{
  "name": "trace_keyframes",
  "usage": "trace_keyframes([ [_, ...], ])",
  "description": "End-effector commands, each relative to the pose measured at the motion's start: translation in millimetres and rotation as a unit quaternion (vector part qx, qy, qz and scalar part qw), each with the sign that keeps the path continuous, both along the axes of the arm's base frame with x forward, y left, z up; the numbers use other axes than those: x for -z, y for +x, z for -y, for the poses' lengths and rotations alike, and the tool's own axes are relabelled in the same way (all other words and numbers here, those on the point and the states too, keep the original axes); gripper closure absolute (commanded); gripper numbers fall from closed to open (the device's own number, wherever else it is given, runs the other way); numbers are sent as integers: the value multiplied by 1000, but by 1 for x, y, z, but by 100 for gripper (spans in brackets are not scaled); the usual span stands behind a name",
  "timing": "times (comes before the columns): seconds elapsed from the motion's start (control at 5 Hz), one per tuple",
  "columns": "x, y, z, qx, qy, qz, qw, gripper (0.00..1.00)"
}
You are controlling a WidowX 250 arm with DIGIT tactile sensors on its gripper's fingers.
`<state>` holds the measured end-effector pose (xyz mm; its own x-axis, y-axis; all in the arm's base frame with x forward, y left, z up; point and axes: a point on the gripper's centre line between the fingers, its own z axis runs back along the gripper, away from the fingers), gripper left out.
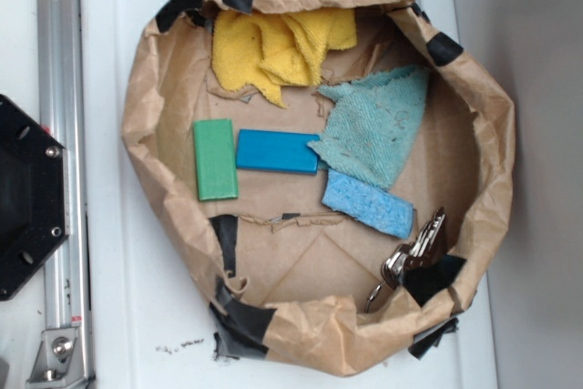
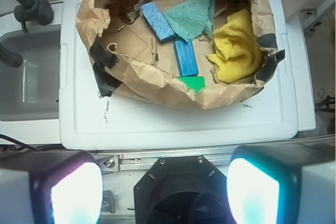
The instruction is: Grab the blue block.
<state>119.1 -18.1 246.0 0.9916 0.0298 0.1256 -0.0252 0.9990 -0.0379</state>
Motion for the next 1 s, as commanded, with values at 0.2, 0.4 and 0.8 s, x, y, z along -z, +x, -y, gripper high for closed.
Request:
trace_keyframes([
  [0.2,32,50,-12,43,14,58,997,0],
  [0.4,56,101,-22,63,21,67,996,0],
  [0.8,139,122,-49,15,40,-32,999,0],
])
